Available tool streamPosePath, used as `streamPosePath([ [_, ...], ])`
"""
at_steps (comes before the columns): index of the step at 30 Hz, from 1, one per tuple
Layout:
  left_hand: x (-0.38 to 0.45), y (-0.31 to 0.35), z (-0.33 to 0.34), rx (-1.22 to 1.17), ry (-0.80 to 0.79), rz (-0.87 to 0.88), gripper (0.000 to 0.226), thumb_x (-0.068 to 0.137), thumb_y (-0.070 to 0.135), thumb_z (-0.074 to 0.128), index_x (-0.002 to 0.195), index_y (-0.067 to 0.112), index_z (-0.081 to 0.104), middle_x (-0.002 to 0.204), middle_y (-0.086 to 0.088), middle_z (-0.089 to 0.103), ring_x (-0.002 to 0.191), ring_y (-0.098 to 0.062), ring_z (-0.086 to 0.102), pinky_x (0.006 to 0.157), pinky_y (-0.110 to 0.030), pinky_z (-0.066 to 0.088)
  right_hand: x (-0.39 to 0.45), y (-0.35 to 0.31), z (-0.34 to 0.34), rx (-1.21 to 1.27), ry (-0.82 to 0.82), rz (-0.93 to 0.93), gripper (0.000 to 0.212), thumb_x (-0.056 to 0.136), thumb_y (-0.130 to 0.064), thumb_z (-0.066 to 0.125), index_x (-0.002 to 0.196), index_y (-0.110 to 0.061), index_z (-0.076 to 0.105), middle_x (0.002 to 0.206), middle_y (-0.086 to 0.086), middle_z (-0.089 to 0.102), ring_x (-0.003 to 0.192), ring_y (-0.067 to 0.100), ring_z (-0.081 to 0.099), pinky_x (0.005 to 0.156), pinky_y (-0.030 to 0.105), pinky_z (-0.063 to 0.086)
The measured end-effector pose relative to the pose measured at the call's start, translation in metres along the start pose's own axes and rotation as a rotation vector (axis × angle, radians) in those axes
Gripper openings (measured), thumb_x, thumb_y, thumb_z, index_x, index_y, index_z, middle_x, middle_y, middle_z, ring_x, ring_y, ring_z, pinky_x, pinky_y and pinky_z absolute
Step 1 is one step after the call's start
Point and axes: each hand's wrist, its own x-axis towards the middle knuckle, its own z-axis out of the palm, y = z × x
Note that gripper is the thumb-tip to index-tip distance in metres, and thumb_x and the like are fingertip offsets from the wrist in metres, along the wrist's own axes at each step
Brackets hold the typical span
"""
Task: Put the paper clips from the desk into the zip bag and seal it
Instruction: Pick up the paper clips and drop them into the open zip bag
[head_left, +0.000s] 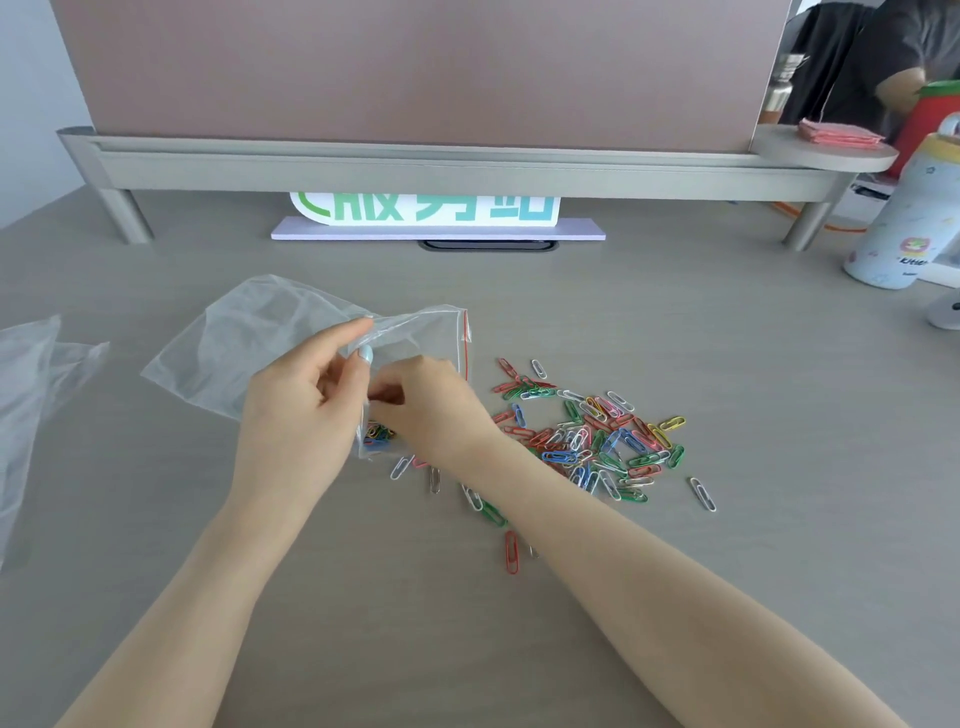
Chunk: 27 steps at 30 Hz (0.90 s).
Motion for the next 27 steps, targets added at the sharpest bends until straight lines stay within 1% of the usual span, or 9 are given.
streamPosePath([
  [2, 0.001, 0.000, 0.000, 0.010, 0.003, 0.003, 0.035, 0.089, 0.011, 0.049, 0.116, 0.031, 0.063, 0.054, 0.005, 0.047, 0.051, -0.006, 0.044, 0.051, -0.007, 0.034, -0.001, -0.003, 0.001, -0.007, 0.033, 0.000, 0.031, 0.078, -0.006, 0.053, 0.054, -0.024, 0.043, 0.051, -0.007, 0.042, 0.050, 0.011, 0.037, 0.049, 0.030, 0.032],
  [4, 0.001, 0.000, 0.001, 0.019, 0.005, 0.006, 0.035, 0.089, 0.012, 0.049, 0.115, 0.031, 0.063, 0.054, 0.008, 0.049, 0.050, -0.006, 0.044, 0.051, -0.006, 0.034, -0.002, -0.005, 0.002, -0.028, 0.062, -0.007, 0.037, 0.077, -0.007, 0.053, 0.054, -0.027, 0.033, 0.050, -0.008, 0.039, 0.050, 0.009, 0.037, 0.047, 0.027, 0.029],
  [9, 0.001, 0.000, 0.000, 0.011, 0.008, -0.004, 0.036, 0.089, 0.012, 0.049, 0.115, 0.033, 0.062, 0.056, 0.012, 0.050, 0.051, -0.007, 0.045, 0.050, -0.006, 0.034, -0.002, -0.005, 0.001, -0.072, 0.058, -0.019, 0.018, 0.077, -0.010, 0.054, 0.064, -0.020, 0.048, 0.066, -0.004, 0.058, 0.066, 0.019, 0.050, 0.055, 0.029, 0.037],
  [14, 0.000, 0.003, -0.001, 0.001, 0.006, -0.002, 0.036, 0.089, 0.012, 0.049, 0.115, 0.034, 0.062, 0.057, 0.003, 0.049, 0.050, -0.006, 0.045, 0.051, -0.006, 0.035, -0.002, -0.002, 0.001, -0.114, 0.095, -0.059, 0.025, 0.081, -0.011, 0.051, 0.057, -0.013, 0.042, 0.052, 0.000, 0.037, 0.060, 0.024, 0.036, 0.048, 0.030, 0.027],
  [16, 0.000, 0.004, -0.001, -0.006, 0.004, -0.003, 0.037, 0.089, 0.011, 0.049, 0.114, 0.034, 0.062, 0.057, 0.001, 0.050, 0.050, -0.006, 0.044, 0.050, -0.007, 0.034, -0.002, 0.000, 0.001, -0.126, 0.104, -0.082, 0.022, 0.083, -0.014, 0.053, 0.062, -0.008, 0.052, 0.059, -0.002, 0.039, 0.061, 0.022, 0.039, 0.051, 0.030, 0.030],
  [18, 0.000, 0.004, -0.001, -0.003, 0.002, -0.007, 0.037, 0.088, 0.011, 0.049, 0.115, 0.033, 0.062, 0.054, 0.005, 0.048, 0.049, -0.005, 0.044, 0.050, -0.006, 0.034, -0.003, 0.001, 0.000, -0.099, 0.121, -0.091, 0.010, 0.081, -0.014, 0.056, 0.075, -0.010, 0.063, 0.062, -0.006, 0.038, 0.060, 0.013, 0.040, 0.052, 0.027, 0.031],
  [20, 0.000, 0.004, 0.000, 0.000, -0.003, -0.013, 0.037, 0.088, 0.010, 0.049, 0.115, 0.032, 0.062, 0.052, 0.013, 0.049, 0.048, -0.004, 0.044, 0.049, -0.006, 0.034, -0.003, 0.000, -0.002, -0.037, 0.153, -0.087, 0.005, 0.077, -0.009, 0.057, 0.078, -0.013, 0.061, 0.057, -0.009, 0.038, 0.055, 0.008, 0.039, 0.050, 0.024, 0.030],
  [23, 0.001, 0.002, 0.000, 0.005, -0.005, -0.018, 0.036, 0.089, 0.011, 0.049, 0.116, 0.030, 0.062, 0.052, 0.016, 0.049, 0.048, -0.003, 0.044, 0.048, -0.005, 0.033, -0.004, 0.000, -0.002, -0.018, 0.164, -0.105, 0.008, 0.074, -0.005, 0.057, 0.070, -0.013, 0.058, 0.056, -0.007, 0.044, 0.056, 0.011, 0.040, 0.053, 0.029, 0.035],
  [27, 0.001, 0.002, -0.001, 0.007, 0.001, -0.014, 0.034, 0.090, 0.012, 0.050, 0.115, 0.030, 0.062, 0.056, 0.007, 0.052, 0.047, -0.003, 0.044, 0.047, -0.006, 0.033, -0.006, 0.006, -0.004, -0.037, 0.134, -0.114, 0.012, 0.079, -0.009, 0.058, 0.068, -0.005, 0.060, 0.064, 0.001, 0.053, 0.064, 0.022, 0.047, 0.060, 0.035, 0.043],
])
